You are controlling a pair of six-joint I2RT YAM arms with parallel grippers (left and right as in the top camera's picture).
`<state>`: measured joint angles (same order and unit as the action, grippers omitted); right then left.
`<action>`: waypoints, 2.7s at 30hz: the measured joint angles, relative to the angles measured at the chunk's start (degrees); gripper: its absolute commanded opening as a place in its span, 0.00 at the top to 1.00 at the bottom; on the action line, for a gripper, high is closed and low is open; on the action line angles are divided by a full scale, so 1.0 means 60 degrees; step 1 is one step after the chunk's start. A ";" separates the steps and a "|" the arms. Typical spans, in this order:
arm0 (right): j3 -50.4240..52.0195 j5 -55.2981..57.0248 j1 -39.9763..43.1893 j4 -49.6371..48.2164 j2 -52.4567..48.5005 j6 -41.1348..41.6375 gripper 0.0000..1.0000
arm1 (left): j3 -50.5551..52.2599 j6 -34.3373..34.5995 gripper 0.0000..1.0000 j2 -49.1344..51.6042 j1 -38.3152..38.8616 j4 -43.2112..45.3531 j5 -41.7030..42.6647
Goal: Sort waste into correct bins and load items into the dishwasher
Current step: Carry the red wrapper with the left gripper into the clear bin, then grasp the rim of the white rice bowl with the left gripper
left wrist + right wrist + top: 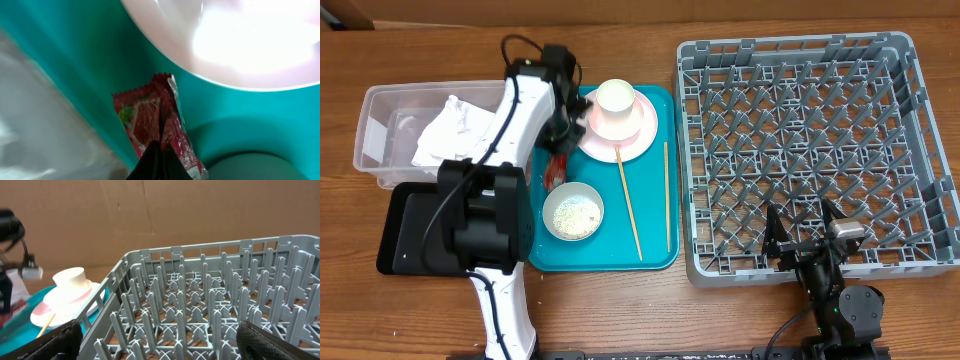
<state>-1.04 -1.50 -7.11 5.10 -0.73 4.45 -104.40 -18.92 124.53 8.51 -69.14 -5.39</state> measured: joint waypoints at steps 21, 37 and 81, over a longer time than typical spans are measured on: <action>0.0000 0.0000 0.0000 0.0007 0.0000 0.0000 0.00 | -0.1869 0.4484 0.96 -0.1770 -0.2412 -0.0528 -0.1235; 0.0000 0.0000 0.0000 0.0004 0.0000 0.0000 0.00 | 0.1490 0.7060 0.96 -0.1767 -0.4444 0.2667 -0.1198; 0.0000 0.0000 0.0000 0.0004 0.0000 0.0000 0.00 | -0.0725 0.7016 0.96 -0.4105 -0.2830 -0.3614 0.2218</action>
<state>-1.04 -1.50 -7.11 5.13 -0.73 4.45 -108.75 23.18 99.90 -8.47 -90.83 7.92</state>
